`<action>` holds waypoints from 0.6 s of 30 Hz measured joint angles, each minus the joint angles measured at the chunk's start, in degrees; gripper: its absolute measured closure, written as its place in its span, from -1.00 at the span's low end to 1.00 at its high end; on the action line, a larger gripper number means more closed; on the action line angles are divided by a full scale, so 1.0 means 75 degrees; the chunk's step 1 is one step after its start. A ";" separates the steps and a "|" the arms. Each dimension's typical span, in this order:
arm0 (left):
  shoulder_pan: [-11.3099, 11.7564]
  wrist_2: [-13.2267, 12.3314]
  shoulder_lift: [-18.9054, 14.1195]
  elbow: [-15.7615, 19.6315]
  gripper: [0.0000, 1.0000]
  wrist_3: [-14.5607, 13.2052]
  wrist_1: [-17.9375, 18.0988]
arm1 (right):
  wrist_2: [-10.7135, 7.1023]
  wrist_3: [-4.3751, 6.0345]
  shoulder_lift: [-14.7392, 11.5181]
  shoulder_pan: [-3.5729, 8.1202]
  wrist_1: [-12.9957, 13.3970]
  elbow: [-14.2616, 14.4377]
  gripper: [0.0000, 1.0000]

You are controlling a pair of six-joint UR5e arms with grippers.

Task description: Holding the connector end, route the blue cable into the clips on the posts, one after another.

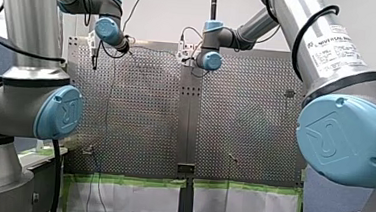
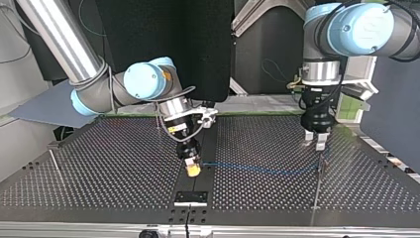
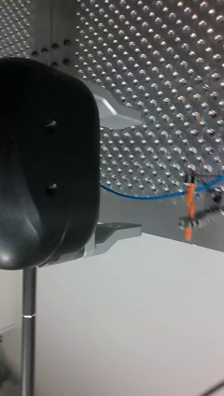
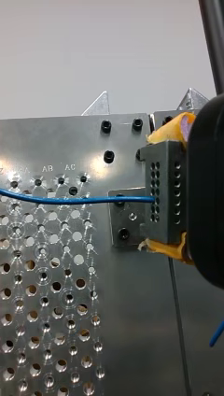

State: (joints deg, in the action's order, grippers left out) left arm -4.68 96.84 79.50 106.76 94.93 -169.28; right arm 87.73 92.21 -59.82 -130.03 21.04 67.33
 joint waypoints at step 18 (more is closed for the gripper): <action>-0.0168 -0.0392 0.0215 -0.0429 -1.00 -0.0262 0.0014 | 0.0000 -0.0017 0.0021 0.0005 -0.0001 0.0002 1.00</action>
State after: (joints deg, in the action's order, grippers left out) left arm -5.94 93.91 81.11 103.55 92.97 -169.18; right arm 87.72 92.09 -59.67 -129.99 21.03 67.34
